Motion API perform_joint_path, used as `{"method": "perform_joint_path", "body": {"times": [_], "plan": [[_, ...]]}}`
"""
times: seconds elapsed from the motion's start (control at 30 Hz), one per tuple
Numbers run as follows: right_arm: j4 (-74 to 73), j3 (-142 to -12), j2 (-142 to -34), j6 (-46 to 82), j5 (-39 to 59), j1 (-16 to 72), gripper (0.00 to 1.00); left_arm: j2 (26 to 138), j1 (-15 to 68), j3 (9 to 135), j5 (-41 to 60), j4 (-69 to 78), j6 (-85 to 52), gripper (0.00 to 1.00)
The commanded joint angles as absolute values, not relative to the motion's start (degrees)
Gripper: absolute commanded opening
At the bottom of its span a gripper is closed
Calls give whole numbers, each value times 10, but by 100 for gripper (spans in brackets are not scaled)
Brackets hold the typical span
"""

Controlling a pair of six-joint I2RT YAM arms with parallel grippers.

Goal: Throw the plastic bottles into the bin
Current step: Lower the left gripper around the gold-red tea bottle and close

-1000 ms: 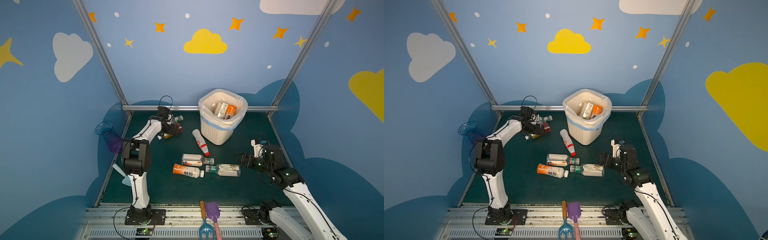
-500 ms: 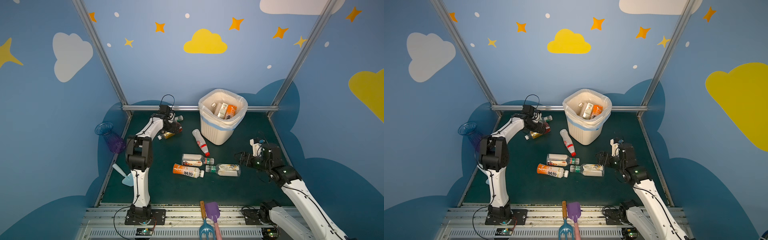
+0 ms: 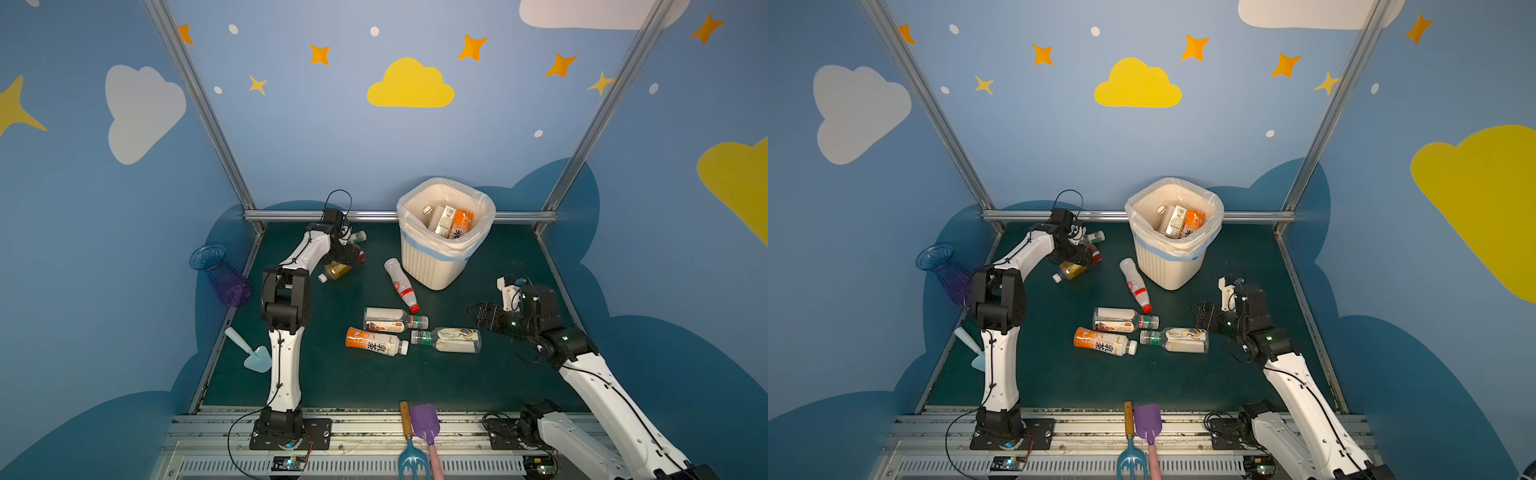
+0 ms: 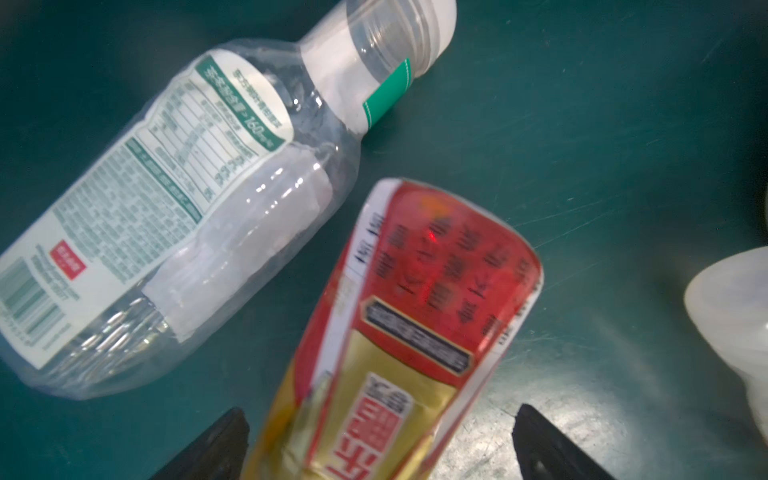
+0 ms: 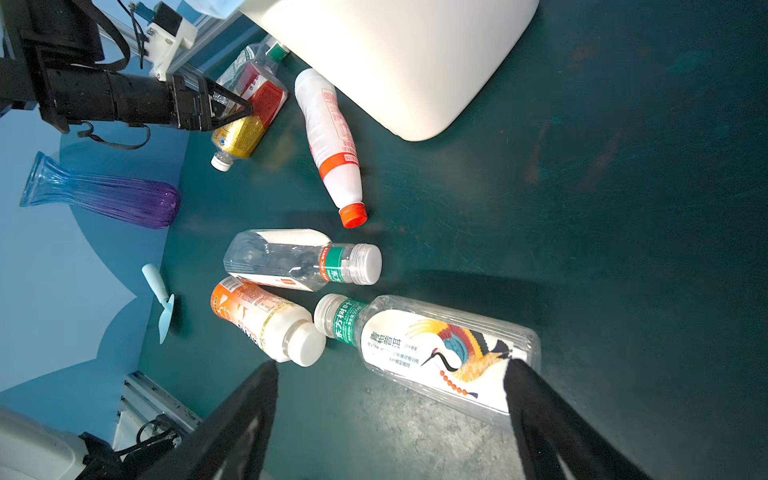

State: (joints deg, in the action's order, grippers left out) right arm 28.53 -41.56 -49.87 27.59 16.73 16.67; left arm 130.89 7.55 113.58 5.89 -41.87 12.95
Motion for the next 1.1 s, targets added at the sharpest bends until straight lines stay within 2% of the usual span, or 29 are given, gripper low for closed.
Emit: {"method": "perform_joint_path", "body": {"times": [0.0,0.2,0.3,0.37,0.47,0.5,0.7,1.07], "plan": [[290,-429,-493,271,161,169,86,1336,77,1163,65,-462,136,100],[295,-436,-490,269,162,169,86,1328,89,1134,57,-440,132,100],[298,-437,-486,267,160,169,86,1334,92,1137,54,-440,126,96],[299,-435,-482,267,158,168,86,1336,95,1140,58,-439,122,88],[303,-431,-476,267,155,168,86,1343,100,1149,63,-447,120,68],[305,-429,-474,266,154,168,86,1346,101,1152,63,-449,120,64],[319,-430,-457,263,145,165,86,1357,107,1165,61,-464,114,53],[335,-433,-432,267,137,163,86,1205,88,1061,108,-380,30,52]]}}
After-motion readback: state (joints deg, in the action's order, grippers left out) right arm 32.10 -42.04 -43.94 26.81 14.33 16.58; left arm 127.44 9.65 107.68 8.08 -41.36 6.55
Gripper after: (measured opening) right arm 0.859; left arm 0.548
